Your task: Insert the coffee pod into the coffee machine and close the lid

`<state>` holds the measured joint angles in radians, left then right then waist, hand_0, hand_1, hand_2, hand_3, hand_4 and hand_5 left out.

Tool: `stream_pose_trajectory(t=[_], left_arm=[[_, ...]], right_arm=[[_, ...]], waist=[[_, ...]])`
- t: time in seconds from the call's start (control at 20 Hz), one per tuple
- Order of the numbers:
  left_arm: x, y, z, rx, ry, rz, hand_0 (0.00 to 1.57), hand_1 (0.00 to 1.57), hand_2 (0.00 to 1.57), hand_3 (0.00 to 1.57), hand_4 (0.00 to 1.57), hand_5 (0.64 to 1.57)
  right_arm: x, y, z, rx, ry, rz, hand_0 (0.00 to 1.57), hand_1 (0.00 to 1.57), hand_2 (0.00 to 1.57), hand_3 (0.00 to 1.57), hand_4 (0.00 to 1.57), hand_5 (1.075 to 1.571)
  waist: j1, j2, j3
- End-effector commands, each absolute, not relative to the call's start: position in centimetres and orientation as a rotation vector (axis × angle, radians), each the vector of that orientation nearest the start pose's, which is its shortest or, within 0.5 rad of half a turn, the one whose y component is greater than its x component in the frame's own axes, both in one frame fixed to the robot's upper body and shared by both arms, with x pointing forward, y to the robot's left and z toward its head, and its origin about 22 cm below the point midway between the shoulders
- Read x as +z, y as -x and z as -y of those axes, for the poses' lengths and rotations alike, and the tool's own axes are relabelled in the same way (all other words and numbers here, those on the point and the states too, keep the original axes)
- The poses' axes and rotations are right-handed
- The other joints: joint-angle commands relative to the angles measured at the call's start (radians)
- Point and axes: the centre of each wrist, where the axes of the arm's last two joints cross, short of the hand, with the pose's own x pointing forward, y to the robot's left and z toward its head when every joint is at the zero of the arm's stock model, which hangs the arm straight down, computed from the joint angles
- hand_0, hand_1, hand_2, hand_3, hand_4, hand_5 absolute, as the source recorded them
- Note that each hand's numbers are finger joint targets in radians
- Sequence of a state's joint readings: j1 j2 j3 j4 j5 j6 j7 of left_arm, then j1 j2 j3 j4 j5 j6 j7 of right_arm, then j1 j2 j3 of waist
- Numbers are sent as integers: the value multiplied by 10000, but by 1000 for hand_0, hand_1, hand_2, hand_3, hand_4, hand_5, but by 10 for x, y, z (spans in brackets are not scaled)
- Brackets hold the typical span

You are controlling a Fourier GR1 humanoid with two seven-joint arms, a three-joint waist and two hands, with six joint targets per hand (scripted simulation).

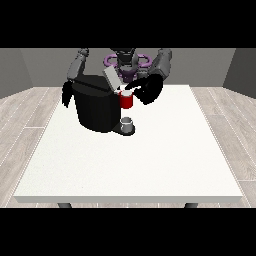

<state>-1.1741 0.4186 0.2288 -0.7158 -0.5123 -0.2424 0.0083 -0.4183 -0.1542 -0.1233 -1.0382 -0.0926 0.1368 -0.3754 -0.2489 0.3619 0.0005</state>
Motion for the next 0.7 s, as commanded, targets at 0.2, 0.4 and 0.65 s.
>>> stream_pose_trajectory(t=[0.2,0.4,0.65], left_arm=[[270,-459,-238,-6856,-5761,17248,1391,1391,1434,1386,593,1571],[261,-460,-242,-6732,-5681,17358,1412,1412,1438,1367,628,1571],[198,-457,-219,-6655,-3115,17957,0,0,0,0,0,1571]], right_arm=[[-7,-348,254,1155,-1037,17968,0,0,0,0,260,1571],[-8,-348,247,1104,-1148,18036,0,0,0,0,284,1571],[-20,-341,279,-19,-801,17573,0,0,0,0,349,1571]], waist=[[-180,134,1],[-63,71,0],[808,-387,-3]])
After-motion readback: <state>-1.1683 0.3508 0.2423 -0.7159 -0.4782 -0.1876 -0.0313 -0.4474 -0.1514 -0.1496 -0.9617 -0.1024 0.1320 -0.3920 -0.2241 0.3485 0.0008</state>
